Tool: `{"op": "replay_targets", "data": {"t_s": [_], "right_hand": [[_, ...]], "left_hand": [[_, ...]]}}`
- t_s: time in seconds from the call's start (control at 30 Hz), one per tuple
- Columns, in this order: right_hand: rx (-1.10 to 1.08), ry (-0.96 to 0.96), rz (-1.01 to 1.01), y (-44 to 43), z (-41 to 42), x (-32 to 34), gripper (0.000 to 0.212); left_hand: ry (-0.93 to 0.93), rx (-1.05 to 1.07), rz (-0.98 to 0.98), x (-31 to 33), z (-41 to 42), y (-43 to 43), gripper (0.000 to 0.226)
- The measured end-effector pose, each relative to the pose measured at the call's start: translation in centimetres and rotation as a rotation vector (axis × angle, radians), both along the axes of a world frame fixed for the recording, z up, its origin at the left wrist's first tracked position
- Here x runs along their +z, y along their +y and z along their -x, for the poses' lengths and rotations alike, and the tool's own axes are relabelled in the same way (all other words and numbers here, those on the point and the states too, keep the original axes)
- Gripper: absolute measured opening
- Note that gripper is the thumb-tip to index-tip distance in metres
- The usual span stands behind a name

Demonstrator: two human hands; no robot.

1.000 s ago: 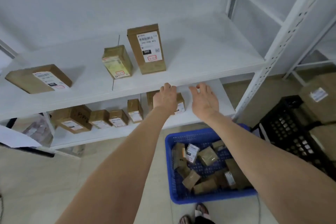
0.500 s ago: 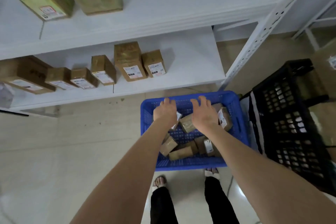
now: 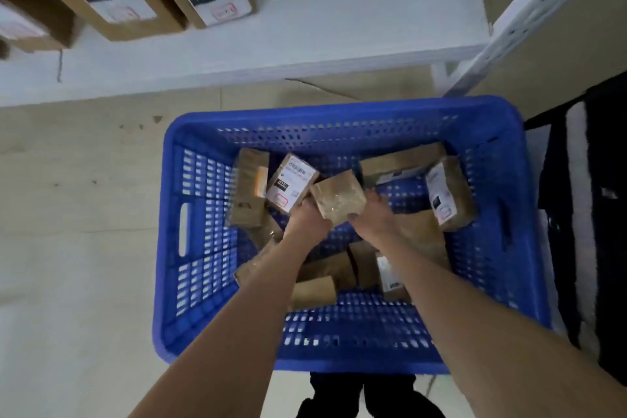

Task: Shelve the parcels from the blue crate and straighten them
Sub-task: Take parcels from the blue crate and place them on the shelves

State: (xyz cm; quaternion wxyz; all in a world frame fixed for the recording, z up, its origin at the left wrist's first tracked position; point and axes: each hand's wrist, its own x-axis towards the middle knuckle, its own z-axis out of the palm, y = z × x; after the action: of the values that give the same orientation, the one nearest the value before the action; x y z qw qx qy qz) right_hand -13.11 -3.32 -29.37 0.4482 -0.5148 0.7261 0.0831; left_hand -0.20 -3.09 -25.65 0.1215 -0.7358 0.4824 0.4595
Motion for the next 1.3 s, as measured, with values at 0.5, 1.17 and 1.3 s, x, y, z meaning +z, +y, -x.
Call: {"op": "replay_targets", "data": {"t_s": [0.5, 1.17, 1.3], "right_hand": [[-0.569, -0.343, -0.059, -2.8, 0.0, -4.1, 0.048], [-0.986, -0.833, -0.194, -0.9, -2.6, 39.9, 0.036], [-0.921, -0.988, -0.135, -2.1, -2.9, 47.1, 0.025]], "left_hand": [[0.487, 0.978, -0.107, -6.2, -0.5, -1.4, 0.038], [0.408, 0.826, 0.340, 40.0, -4.5, -0.6, 0.053], [0.450, 0.873, 0.457, 46.5, -5.5, -0.1, 0.040]]}}
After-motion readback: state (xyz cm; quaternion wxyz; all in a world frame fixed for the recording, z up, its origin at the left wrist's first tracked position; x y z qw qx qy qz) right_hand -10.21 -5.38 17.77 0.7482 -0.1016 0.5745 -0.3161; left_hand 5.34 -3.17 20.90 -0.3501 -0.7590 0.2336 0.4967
